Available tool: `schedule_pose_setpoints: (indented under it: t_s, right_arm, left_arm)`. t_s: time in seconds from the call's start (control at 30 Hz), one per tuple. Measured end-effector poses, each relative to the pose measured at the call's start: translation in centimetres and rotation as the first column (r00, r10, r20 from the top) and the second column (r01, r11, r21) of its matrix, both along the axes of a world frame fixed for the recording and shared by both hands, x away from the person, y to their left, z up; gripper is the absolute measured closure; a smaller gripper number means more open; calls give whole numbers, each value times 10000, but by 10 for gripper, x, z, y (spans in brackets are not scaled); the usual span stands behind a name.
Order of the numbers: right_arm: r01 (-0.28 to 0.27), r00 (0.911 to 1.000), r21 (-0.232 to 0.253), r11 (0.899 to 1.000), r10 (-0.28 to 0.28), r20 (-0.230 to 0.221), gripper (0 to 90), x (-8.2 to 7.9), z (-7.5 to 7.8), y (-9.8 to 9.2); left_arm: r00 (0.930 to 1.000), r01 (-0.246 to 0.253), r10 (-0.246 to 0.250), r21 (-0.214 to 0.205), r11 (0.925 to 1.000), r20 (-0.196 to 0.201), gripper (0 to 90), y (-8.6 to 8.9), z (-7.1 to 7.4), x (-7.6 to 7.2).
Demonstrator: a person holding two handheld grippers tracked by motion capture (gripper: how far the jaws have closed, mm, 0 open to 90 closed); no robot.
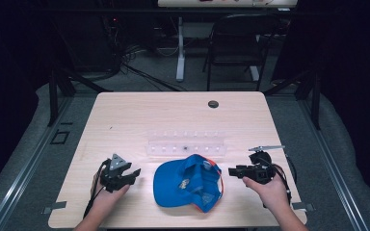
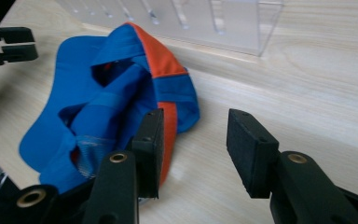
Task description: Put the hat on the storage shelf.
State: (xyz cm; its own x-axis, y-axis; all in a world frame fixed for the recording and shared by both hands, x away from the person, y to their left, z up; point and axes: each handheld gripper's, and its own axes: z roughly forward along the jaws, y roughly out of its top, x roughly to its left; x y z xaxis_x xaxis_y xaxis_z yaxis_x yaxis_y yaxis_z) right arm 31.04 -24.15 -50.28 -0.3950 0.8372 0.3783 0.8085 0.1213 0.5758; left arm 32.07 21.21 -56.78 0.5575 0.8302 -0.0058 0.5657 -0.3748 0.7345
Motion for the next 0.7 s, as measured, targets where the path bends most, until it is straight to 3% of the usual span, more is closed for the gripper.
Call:
schedule_pose_setpoints:
  t_s: [0.3, 0.7]
  right_arm:
    - [-525, 9980, -15, 9986, 524, -354, 569, 5, 2, 16]
    - [-801, 9933, -27, 9968, 796, -832, 569, 12, -5, 30]
  left_arm:
    - [10000, 20, -20, -5, 10000, 6, 524, 1, 1, 0]
    - [10000, -11, 11, -25, 10000, 4, 524, 2, 1, 0]
